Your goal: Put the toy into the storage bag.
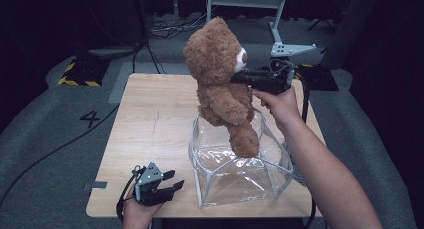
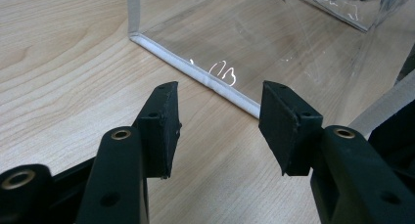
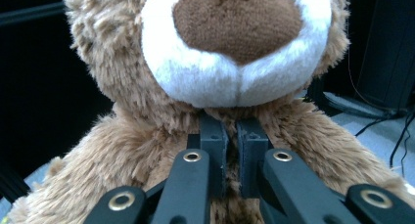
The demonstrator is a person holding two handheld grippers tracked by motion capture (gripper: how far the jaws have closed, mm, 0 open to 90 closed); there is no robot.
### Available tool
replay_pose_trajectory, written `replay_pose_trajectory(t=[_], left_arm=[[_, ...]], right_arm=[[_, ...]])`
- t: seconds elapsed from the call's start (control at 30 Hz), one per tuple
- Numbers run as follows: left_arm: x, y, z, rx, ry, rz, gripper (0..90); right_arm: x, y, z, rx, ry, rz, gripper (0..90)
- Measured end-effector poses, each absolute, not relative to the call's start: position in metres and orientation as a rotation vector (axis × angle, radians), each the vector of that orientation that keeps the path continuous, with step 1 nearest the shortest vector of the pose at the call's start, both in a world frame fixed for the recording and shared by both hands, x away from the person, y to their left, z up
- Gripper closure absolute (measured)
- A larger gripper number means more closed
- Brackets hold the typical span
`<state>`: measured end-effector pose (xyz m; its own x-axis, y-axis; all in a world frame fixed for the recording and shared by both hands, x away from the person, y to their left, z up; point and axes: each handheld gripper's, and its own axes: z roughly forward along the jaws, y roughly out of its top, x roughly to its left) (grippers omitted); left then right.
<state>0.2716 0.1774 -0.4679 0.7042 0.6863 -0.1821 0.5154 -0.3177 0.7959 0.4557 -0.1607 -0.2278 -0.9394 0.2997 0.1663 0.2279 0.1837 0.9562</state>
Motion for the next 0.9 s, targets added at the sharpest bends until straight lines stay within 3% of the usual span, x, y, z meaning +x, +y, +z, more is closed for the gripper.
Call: replay_pose_trajectory(t=[0.33, 0.9], left_arm=[[0.272, 0.176, -0.468, 2.0, 0.922, 0.23, 49.7], [0.272, 0.178, -0.468, 1.997, 0.918, 0.236, 49.7]], right_arm=[[0.438, -0.152, -0.237, 0.44, 2.419, 1.882, 85.1], [0.422, -0.1, -0.255, 0.357, 2.575, 1.802, 85.0]])
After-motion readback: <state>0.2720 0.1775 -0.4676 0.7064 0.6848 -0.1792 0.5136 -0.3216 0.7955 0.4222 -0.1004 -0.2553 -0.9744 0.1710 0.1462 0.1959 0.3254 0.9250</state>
